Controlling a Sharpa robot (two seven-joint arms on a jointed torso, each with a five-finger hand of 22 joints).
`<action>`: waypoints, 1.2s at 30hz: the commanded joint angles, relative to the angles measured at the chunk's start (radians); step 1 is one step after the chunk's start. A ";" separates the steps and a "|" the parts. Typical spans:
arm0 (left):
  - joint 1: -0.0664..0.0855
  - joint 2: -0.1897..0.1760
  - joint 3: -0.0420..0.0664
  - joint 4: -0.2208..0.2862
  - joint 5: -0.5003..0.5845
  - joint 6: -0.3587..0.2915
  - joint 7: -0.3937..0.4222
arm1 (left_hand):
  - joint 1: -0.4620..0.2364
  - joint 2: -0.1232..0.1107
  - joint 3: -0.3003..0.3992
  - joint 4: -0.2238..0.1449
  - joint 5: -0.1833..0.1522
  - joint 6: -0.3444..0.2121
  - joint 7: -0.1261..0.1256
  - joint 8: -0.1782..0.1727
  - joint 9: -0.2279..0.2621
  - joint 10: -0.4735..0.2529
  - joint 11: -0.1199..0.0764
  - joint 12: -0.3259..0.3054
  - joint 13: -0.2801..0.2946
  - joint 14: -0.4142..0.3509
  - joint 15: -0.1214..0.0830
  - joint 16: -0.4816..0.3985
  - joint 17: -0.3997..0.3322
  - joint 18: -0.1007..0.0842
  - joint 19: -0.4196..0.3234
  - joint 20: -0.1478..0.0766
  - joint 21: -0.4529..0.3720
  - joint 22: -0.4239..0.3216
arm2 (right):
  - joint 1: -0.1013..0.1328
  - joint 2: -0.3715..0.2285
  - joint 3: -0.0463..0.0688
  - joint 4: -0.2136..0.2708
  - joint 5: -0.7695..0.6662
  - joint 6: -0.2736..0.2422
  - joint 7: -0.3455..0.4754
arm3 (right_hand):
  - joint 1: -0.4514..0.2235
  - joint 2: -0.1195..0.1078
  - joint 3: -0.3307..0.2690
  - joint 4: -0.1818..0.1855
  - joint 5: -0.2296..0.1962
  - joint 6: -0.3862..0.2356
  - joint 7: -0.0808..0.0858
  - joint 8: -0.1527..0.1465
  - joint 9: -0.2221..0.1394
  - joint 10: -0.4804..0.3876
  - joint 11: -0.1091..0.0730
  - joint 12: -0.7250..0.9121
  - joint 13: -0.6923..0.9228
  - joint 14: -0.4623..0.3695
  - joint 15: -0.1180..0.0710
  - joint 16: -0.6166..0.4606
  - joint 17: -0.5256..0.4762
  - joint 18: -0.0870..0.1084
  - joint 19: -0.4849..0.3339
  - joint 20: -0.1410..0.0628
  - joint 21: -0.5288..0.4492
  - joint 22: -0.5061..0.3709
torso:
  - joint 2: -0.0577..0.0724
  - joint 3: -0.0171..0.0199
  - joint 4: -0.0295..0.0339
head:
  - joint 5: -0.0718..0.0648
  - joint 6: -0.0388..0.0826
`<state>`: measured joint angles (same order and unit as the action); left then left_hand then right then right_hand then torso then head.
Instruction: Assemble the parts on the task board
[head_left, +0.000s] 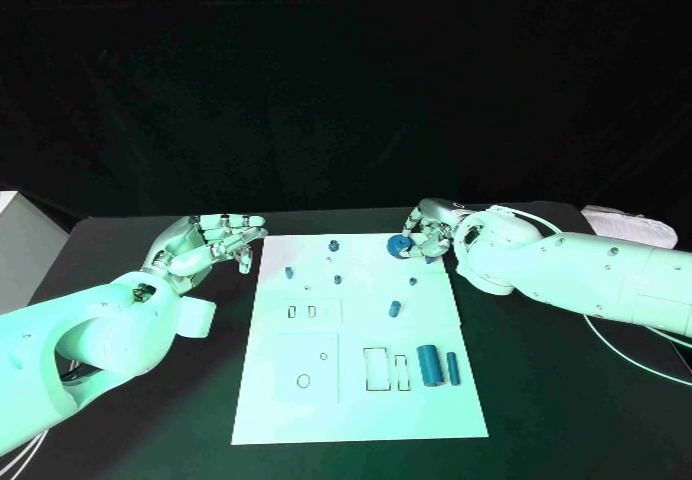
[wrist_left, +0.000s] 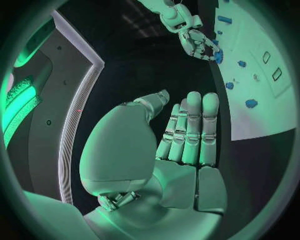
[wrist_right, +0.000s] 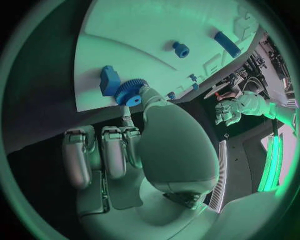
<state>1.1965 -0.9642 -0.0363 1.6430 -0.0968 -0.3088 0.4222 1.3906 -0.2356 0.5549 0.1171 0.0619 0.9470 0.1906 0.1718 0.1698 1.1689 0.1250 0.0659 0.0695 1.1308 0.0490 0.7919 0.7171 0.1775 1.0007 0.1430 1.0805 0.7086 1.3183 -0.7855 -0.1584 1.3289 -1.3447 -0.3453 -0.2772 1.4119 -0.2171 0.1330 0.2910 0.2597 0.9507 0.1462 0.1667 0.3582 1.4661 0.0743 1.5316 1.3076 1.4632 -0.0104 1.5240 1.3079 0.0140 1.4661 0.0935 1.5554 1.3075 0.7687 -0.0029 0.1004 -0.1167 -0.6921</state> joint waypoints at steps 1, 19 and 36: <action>0.001 0.001 0.001 0.001 0.003 0.018 0.003 | -0.003 0.006 0.003 0.000 -0.006 -0.001 -0.001 -0.001 0.001 0.002 -0.003 0.000 0.001 -0.002 -0.003 0.005 0.001 -0.004 0.008 0.000 0.005 0.001 | -0.003 0.003 -0.002 0.005 -0.013 0.001 -0.002 | -0.021 -0.001 -0.006 0.000 0.001 -0.008 0.003 -0.005 -0.002 0.059 -0.008 -0.004 0.211 0.074 0.001 0.006 0.100 -0.011 0.099 0.000 0.005 0.251 | -0.001 -0.0003 0.0005 | 0.000 0.000; 0.001 0.000 0.001 0.002 0.003 0.019 0.001 | -0.001 0.007 0.005 -0.003 -0.006 -0.001 -0.001 -0.001 0.002 0.001 -0.003 0.000 0.001 -0.002 -0.003 0.007 0.002 -0.005 0.008 -0.001 0.008 0.003 | -0.003 0.014 -0.002 0.009 -0.037 -0.011 -0.020 | -0.053 0.011 -0.006 0.000 0.013 0.007 -0.002 0.005 0.000 0.064 -0.011 0.001 0.217 0.076 0.000 0.009 0.108 -0.012 0.102 0.000 0.010 0.257 | 0.000 -0.0004 0.0005 | 0.000 0.000; 0.001 -0.001 0.001 0.001 0.003 0.023 -0.003 | -0.002 0.007 0.006 -0.003 -0.006 -0.001 -0.001 -0.001 0.002 0.001 -0.003 0.000 0.001 -0.002 -0.003 0.007 0.002 -0.005 0.008 -0.001 0.008 0.002 | -0.008 0.029 -0.002 0.012 -0.096 -0.064 -0.068 | -0.013 0.052 0.110 -0.011 0.017 0.101 -0.041 0.056 0.011 0.092 -0.047 0.025 0.247 0.077 -0.032 0.009 0.113 -0.014 0.105 -0.028 0.015 0.263 | 0.000 -0.0003 0.0011 | -0.001 -0.002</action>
<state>1.1965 -0.9659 -0.0363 1.6427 -0.0967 -0.3053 0.4167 1.3907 -0.2356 0.5548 0.1171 0.0619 0.9470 0.1907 0.1718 0.1703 1.1689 0.1250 0.0659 0.0694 1.1308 0.0490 0.7958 0.7177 0.1775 1.0007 0.1431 1.0844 0.7105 1.3117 -0.7573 -0.1599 1.3374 -1.3980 -0.3840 -0.3241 1.3821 -0.1734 0.2389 0.2811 0.2751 1.0260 0.1210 0.2125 0.3621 1.4662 0.0314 1.5520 1.3073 1.4645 -0.0347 1.5279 1.3076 0.0142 1.4680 0.0731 1.5654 1.3079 0.7690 -0.0028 0.1013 -0.1184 -0.6937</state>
